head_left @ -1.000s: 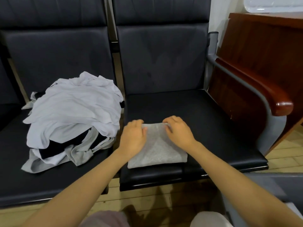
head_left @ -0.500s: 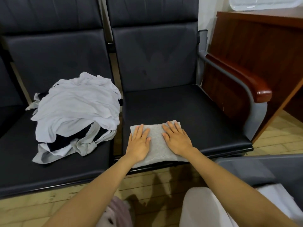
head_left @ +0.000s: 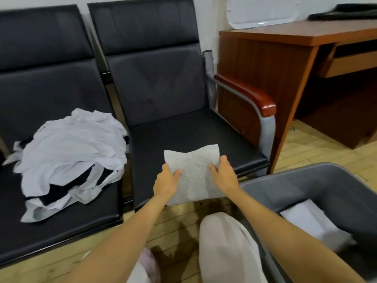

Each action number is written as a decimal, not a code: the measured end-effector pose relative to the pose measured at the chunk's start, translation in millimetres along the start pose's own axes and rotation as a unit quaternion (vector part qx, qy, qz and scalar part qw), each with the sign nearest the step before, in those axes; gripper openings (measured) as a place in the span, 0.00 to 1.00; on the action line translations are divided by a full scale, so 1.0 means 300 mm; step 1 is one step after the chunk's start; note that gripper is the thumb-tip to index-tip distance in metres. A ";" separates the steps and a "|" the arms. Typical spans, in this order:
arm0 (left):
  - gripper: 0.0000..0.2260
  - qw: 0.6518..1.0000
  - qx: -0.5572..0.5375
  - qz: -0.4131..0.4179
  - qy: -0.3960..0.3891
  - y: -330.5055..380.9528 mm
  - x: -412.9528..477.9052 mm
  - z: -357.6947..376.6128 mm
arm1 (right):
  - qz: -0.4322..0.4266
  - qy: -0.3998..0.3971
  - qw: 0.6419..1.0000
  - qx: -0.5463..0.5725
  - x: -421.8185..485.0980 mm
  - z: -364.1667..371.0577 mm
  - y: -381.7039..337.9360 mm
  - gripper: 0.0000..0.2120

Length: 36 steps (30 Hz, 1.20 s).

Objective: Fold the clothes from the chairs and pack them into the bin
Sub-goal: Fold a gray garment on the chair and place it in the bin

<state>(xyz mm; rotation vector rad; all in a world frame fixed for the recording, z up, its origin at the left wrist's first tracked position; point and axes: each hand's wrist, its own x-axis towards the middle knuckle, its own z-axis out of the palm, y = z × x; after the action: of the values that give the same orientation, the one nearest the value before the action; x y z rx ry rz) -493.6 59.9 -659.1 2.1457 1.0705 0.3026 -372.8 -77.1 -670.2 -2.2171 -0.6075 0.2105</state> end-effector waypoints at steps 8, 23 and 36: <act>0.27 0.966 -0.053 0.131 -0.217 0.430 -0.103 0.373 | 0.073 0.136 0.986 0.057 -0.123 -0.420 0.458 0.28; 0.19 0.870 0.060 0.066 -0.485 0.591 -0.141 1.307 | 0.412 0.089 0.905 0.050 -0.255 -0.488 1.229 0.18; 0.24 0.842 0.276 0.212 -0.413 0.647 -0.077 1.628 | 0.489 -0.056 0.870 -0.040 -0.104 -0.518 1.395 0.31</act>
<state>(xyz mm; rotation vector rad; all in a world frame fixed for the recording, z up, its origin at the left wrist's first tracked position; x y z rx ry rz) -152.5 -276.8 -876.0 2.5861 0.1630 -0.7855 -198.3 -429.6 -883.7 -2.4164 0.5255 0.8371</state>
